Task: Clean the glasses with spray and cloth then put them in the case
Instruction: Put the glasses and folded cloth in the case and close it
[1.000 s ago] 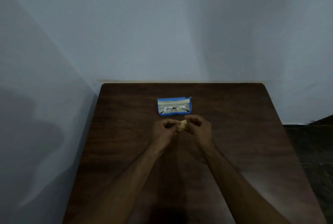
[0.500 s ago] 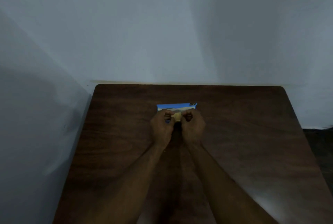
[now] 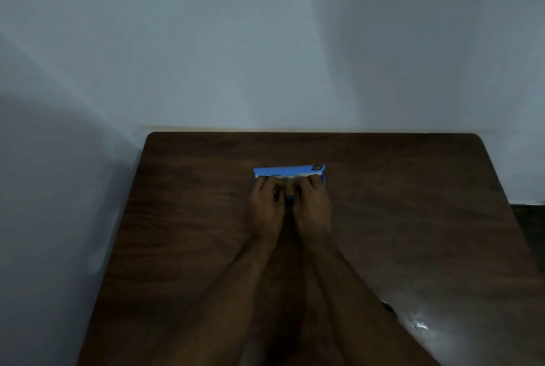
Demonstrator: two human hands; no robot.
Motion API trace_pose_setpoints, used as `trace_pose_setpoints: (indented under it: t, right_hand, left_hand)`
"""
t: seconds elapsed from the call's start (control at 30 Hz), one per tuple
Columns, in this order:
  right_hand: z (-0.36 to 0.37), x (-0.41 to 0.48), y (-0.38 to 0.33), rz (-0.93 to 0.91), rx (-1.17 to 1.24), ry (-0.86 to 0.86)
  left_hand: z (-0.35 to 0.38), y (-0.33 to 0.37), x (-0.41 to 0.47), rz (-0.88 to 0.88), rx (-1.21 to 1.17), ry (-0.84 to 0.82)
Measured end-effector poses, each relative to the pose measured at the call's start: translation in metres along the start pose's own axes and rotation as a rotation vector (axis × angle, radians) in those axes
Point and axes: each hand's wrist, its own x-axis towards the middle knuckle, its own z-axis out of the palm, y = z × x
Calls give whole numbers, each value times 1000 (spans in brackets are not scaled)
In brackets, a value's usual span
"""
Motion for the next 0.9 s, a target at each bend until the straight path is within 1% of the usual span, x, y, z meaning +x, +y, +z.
trace_pose_setpoints:
  t: [0.13, 0.3, 0.5, 0.57, 0.6, 0.7, 0.77, 0.8, 0.83, 0.9]
  right_hand:
    - [0, 3, 2, 2, -64, -12]
    - [-1, 0, 4, -12, -89, -20]
    - [-4, -3, 5, -64, -94, -29]
    - [-6, -7, 5, -66, -56, 5]
    - [-7, -9, 5, -52, -18, 56]
    - [-15, -13, 2, 86, 134, 324]
    - [-23, -10, 0, 215, 265, 506]
    - [-26, -6, 1, 318, 347, 543]
    - [-29, 0, 0, 433, 423, 543]
    - [-30, 11, 4, 585, 528, 496]
  left_hand:
    - [-1, 5, -1, 26, -18, 25]
    - [-1, 9, 0, 11, -55, 19]
    - [-1, 8, -1, 12, -36, 32]
    - [-1, 4, -2, 34, -68, 37]
    - [-1, 2, -3, 46, -88, 38]
    - [-6, 2, -11, 72, -66, 55]
    - [-12, 5, -19, 30, -68, 95]
    - [-15, 4, -22, -11, -95, 147]
    - [-20, 4, -22, -79, -148, 218]
    - [-28, 0, -12, -328, -304, 343]
